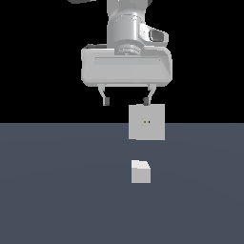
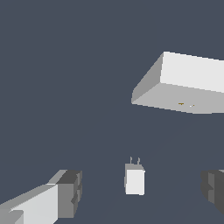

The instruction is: Plug the charger into the wall socket.

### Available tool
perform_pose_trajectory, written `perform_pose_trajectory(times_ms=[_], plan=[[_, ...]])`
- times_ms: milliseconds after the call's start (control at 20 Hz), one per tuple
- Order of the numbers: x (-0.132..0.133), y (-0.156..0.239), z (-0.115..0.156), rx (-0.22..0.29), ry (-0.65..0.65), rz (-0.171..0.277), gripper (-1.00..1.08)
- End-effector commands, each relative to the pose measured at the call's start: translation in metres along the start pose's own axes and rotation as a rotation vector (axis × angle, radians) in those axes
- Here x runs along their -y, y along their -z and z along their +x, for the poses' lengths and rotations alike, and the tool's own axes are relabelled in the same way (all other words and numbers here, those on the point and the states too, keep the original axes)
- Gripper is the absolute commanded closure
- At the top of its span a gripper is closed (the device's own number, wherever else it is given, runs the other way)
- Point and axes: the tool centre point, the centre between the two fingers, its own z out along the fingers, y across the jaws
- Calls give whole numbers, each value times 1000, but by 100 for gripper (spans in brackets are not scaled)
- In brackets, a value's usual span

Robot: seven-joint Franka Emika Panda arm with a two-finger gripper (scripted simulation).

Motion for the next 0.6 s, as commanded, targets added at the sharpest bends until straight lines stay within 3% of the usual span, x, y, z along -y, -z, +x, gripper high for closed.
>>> perform_pose_trajectory(times_ms=[0,550], plan=[[-2,-5,-6,-17,-4,0,-92],[-11,-38,-39,-118,-29,-2,-92]])
